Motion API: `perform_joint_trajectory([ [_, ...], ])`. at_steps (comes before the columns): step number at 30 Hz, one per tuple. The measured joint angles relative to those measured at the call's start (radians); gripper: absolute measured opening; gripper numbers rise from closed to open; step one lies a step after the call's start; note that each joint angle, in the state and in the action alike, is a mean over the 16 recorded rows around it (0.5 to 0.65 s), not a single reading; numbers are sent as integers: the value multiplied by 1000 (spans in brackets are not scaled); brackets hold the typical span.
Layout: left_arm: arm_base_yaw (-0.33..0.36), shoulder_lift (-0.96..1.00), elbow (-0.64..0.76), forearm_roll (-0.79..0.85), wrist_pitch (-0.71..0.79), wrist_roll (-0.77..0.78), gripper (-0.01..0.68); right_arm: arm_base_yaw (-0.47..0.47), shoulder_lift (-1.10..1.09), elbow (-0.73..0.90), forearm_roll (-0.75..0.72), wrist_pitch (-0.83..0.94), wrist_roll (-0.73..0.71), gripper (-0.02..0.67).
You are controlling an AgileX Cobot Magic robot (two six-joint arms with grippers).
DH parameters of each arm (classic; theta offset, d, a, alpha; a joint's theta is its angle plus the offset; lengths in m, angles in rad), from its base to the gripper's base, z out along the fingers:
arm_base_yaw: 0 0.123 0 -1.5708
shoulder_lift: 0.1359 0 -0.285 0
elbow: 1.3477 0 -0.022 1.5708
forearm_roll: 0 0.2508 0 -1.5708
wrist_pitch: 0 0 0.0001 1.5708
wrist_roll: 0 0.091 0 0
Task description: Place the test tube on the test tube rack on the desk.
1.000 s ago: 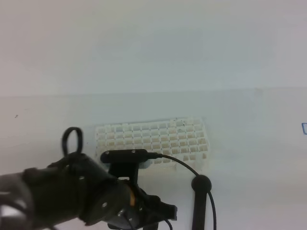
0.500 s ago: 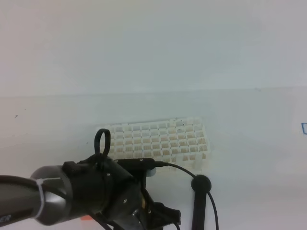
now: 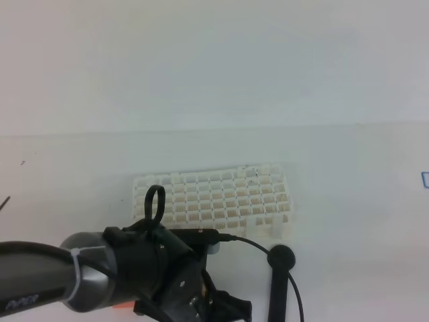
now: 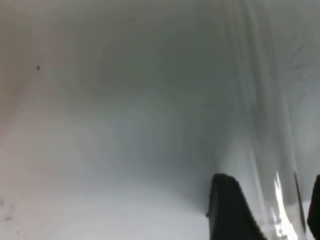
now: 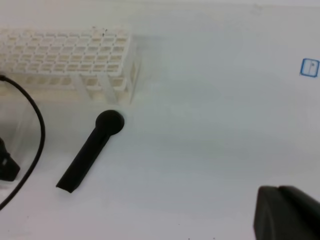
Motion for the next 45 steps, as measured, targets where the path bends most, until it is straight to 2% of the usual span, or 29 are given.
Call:
perform_joint_trajectory([
  [12,0,7,-3,27,63,4,321,0,0,0,1,0,0,-1],
  [24,0,7,-3,64,82,-1,164,0,0,0,1,0,0,-1],
  [29,0,5,-2,76,96,-13,119,0,0,0,1,0,0,-1],
  [38,0,-51,0,77,155,-35,112,0,0,0,1,0,0,-1],
  [45,0,-185,3,58,194,-39,112,0,0,0,7,0,-23,-1],
])
